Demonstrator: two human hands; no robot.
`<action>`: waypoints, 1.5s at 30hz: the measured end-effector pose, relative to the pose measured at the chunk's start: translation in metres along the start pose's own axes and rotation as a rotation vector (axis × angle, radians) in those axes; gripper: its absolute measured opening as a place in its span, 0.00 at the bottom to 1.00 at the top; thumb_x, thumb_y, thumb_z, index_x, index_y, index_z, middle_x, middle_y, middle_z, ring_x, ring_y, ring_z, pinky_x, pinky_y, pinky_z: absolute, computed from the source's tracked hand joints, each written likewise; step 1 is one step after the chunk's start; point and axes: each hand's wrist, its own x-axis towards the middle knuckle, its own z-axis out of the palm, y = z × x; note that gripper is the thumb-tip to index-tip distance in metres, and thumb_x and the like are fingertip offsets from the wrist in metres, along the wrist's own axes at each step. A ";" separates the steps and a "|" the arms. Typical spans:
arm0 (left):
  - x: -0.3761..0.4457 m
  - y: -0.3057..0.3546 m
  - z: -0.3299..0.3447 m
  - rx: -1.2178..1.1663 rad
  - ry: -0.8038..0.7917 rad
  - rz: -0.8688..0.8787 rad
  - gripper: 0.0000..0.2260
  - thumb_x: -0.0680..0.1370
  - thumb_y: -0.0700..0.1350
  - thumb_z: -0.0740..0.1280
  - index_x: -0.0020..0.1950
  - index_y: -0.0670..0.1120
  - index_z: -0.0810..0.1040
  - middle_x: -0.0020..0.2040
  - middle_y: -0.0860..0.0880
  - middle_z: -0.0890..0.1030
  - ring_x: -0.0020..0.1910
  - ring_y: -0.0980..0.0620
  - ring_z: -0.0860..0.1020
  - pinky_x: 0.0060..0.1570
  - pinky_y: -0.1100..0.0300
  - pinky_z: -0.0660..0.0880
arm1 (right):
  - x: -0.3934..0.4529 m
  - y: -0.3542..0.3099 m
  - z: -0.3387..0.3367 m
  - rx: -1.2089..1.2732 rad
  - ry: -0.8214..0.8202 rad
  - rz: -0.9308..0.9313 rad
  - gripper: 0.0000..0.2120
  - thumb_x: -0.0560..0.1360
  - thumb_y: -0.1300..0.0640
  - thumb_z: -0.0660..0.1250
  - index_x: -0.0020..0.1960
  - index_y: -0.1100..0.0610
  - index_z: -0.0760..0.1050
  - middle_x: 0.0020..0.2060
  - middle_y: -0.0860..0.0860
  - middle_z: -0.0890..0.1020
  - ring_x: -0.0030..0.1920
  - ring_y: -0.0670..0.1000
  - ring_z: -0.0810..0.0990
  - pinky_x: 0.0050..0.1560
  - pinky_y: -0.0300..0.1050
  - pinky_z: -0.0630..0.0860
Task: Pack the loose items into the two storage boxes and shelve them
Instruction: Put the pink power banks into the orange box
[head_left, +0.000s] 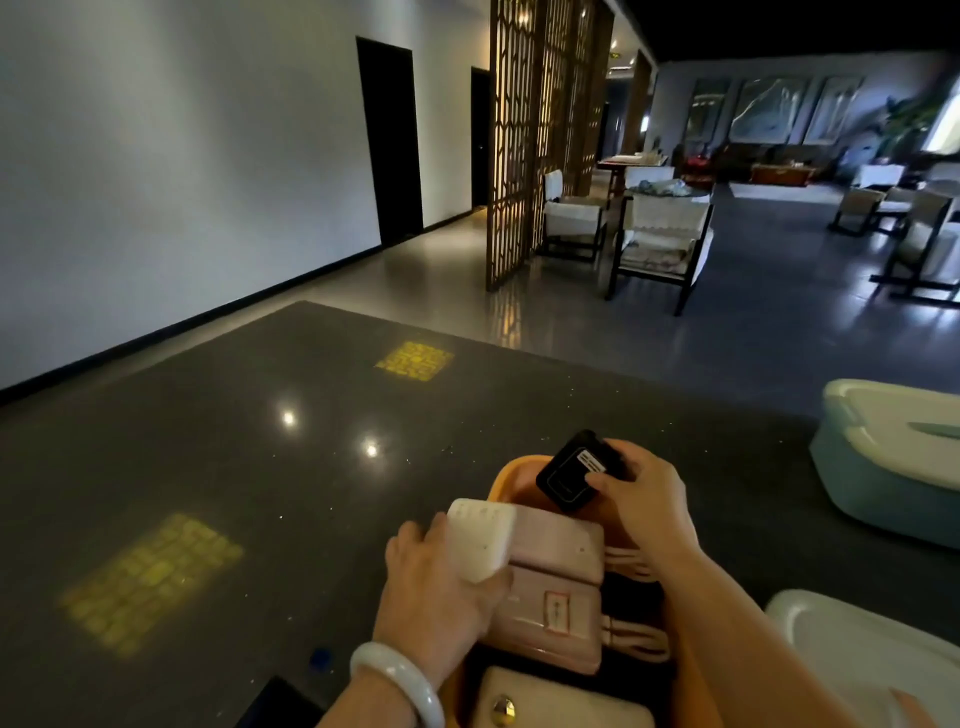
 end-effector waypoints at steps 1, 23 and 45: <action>0.000 -0.001 0.001 -0.001 0.005 -0.005 0.29 0.67 0.64 0.70 0.63 0.55 0.67 0.52 0.57 0.64 0.54 0.57 0.62 0.52 0.61 0.66 | 0.002 -0.001 0.001 0.002 0.003 -0.007 0.19 0.73 0.56 0.72 0.61 0.42 0.75 0.42 0.35 0.76 0.43 0.35 0.73 0.41 0.33 0.68; 0.004 0.004 0.002 0.061 -0.023 -0.080 0.40 0.71 0.62 0.70 0.76 0.52 0.55 0.63 0.51 0.62 0.66 0.51 0.63 0.64 0.53 0.69 | 0.014 0.010 0.035 -0.029 -0.263 0.212 0.20 0.72 0.52 0.72 0.61 0.42 0.71 0.45 0.48 0.82 0.42 0.49 0.82 0.42 0.46 0.79; 0.001 0.010 0.005 -0.078 0.089 0.072 0.31 0.65 0.64 0.71 0.65 0.57 0.66 0.50 0.58 0.63 0.53 0.59 0.62 0.48 0.64 0.64 | -0.038 -0.049 0.009 0.092 -0.395 0.097 0.08 0.78 0.49 0.64 0.49 0.51 0.80 0.38 0.46 0.85 0.38 0.45 0.84 0.40 0.40 0.81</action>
